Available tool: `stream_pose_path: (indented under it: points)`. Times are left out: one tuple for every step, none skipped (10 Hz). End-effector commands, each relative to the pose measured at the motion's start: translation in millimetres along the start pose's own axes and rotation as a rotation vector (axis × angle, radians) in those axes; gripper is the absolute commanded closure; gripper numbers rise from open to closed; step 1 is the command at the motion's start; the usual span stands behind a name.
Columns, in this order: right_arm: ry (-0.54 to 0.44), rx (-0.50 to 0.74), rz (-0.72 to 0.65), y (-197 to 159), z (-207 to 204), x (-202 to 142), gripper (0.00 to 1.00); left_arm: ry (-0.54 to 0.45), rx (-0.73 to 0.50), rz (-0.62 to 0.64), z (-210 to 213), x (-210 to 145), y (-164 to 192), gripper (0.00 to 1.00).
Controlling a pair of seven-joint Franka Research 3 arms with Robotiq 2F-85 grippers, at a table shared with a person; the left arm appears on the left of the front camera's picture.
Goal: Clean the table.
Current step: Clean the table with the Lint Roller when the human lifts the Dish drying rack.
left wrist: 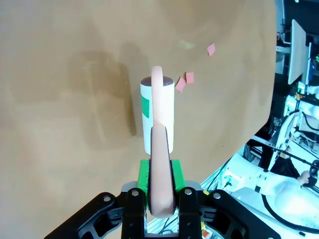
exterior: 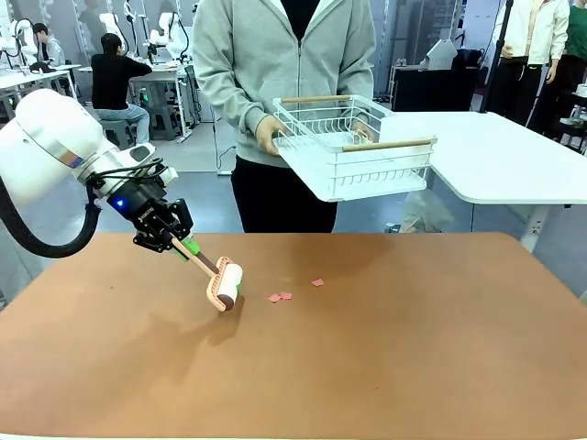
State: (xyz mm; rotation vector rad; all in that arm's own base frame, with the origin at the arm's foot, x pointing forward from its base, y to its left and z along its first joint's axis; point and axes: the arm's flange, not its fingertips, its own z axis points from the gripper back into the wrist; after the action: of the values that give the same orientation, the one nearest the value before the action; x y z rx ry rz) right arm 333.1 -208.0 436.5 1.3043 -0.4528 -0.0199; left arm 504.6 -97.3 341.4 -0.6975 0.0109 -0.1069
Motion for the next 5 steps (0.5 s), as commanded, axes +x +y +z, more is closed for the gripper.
stream_pose_path:
  points:
    - [-0.009,0.019,0.02,1.9,-1.2,-0.7,0.0,-0.017,-0.01,-0.017,-17.1,-3.4,3.7,0.78]
    - [-0.009,0.019,0.02,1.9,-1.2,-0.7,0.0,-0.001,-0.009,-0.007,-25.1,-1.9,7.1,0.78]
    - [-0.009,0.019,0.02,1.9,-1.2,-0.7,0.0,0.006,-0.019,0.007,-31.8,0.6,9.8,0.78]
    - [-0.009,0.019,0.02,1.9,-1.2,-0.7,0.0,0.014,-0.026,0.026,-39.6,1.5,12.1,0.78]
    - [-0.009,0.019,0.02,1.9,-1.2,-0.7,0.0,0.026,-0.044,0.045,-46.2,1.8,16.2,0.78]
